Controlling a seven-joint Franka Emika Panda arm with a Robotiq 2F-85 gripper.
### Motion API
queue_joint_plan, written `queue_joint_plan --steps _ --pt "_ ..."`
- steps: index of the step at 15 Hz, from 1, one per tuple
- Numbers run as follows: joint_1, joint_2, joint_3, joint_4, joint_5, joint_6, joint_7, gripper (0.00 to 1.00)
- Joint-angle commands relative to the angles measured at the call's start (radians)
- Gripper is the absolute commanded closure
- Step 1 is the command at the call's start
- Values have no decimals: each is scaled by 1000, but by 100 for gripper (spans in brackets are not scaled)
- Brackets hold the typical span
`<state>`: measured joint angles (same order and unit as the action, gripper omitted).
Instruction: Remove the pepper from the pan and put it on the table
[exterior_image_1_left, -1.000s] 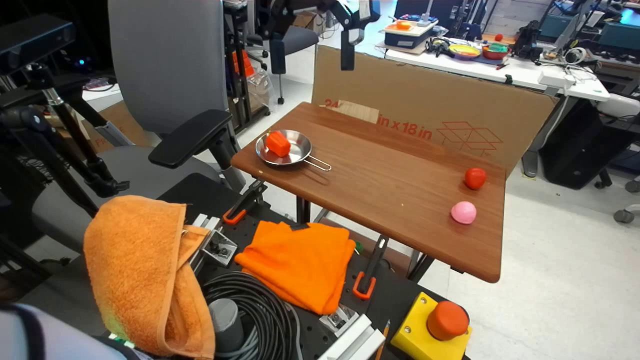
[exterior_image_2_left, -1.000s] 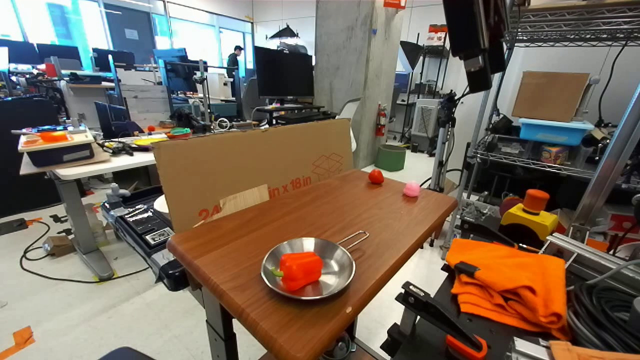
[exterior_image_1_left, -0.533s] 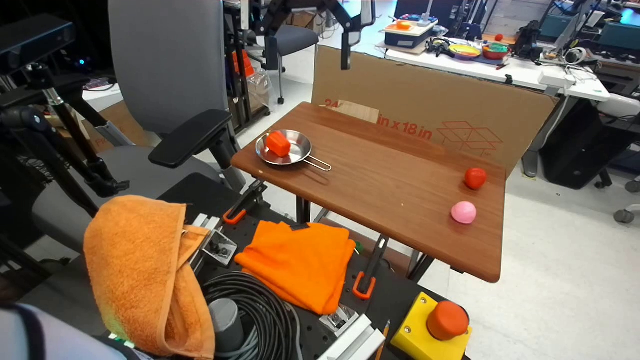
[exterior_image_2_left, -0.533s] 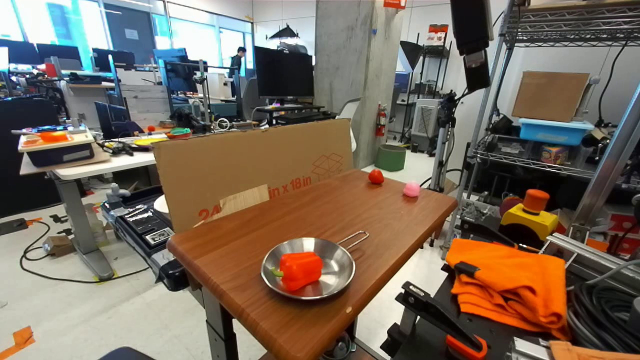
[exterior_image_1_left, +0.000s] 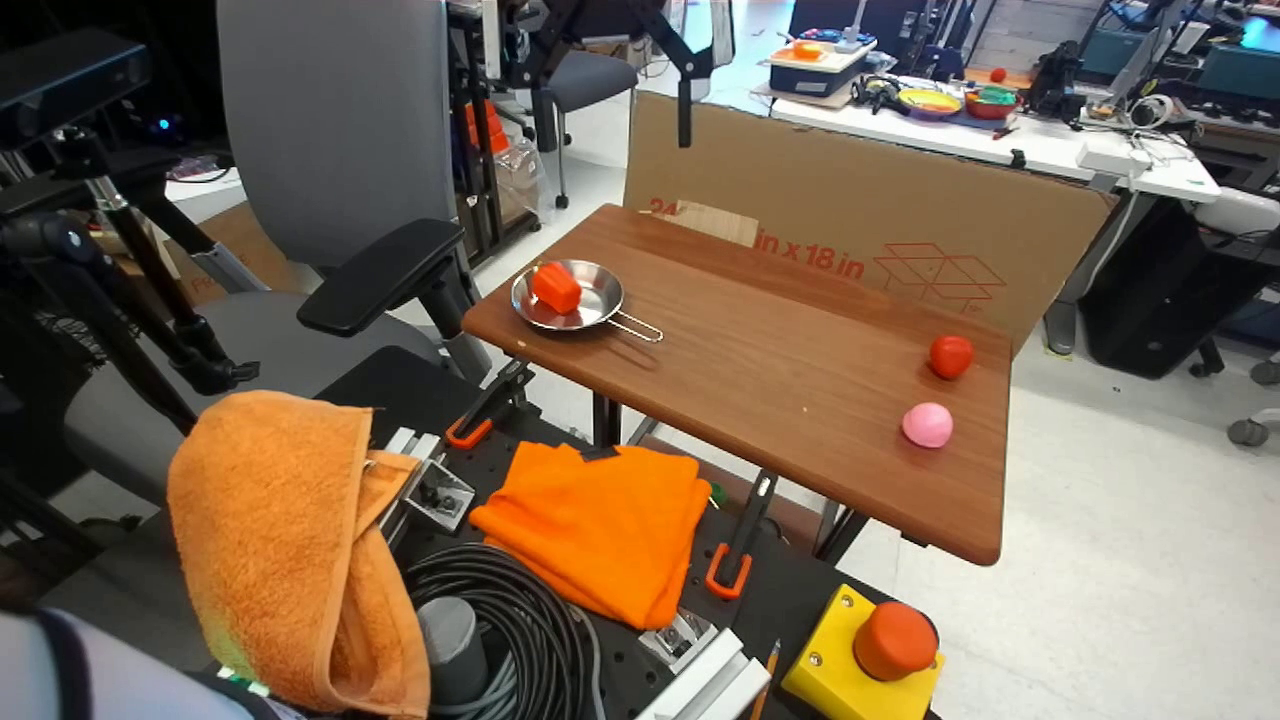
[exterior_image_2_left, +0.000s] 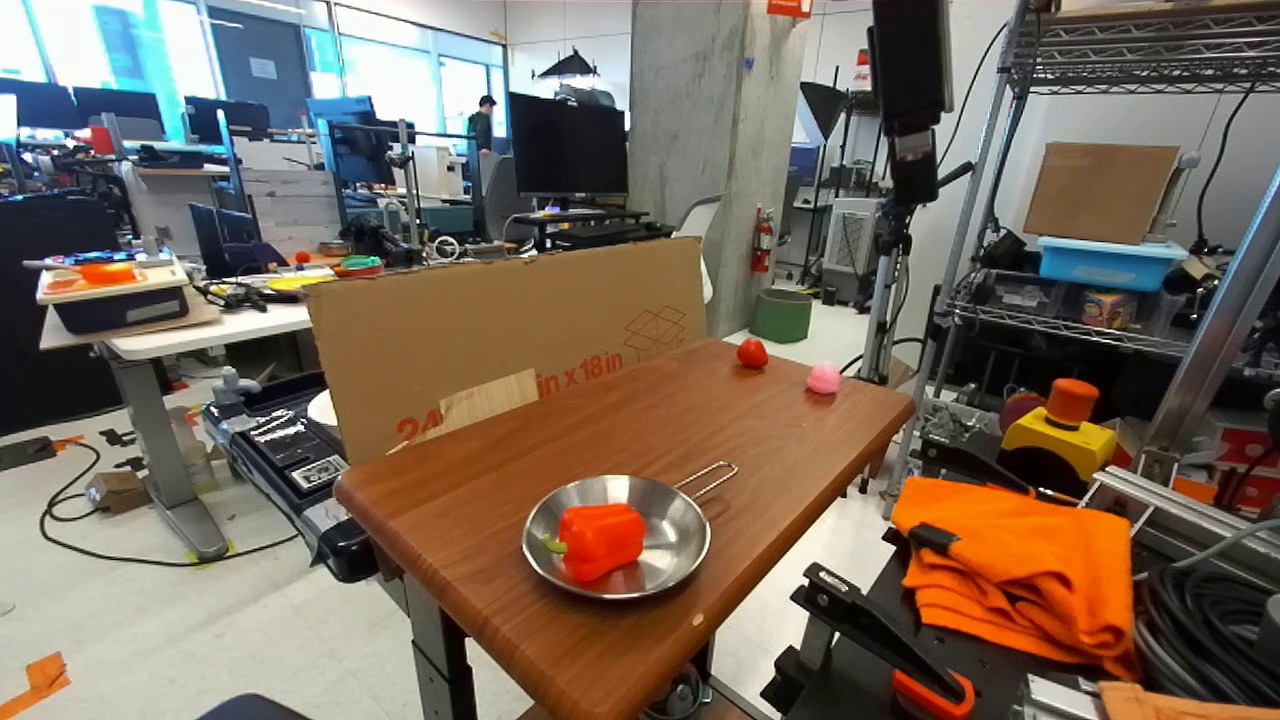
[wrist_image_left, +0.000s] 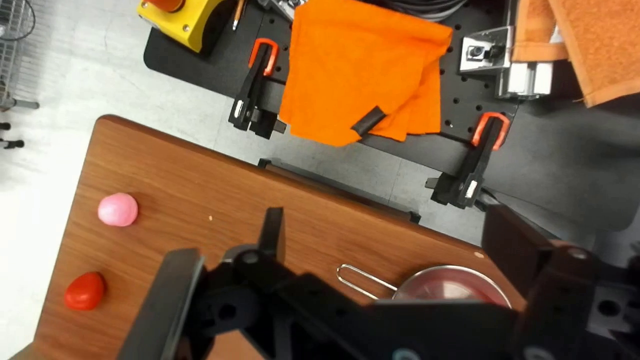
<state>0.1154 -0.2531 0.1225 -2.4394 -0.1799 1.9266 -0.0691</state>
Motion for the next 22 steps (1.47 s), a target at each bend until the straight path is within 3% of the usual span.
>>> queue_joint_plan --steps 1,5,8,15,22 --pt "8 15 17 -14 -75 57 -15 0" --pt "23 0 0 -37 -80 163 -148 0" --pt "18 29 9 -15 -95 160 -178 0" --pt "-15 193 10 147 -74 -107 22 0" --pt "-18 351 -12 265 -33 -255 69 0"
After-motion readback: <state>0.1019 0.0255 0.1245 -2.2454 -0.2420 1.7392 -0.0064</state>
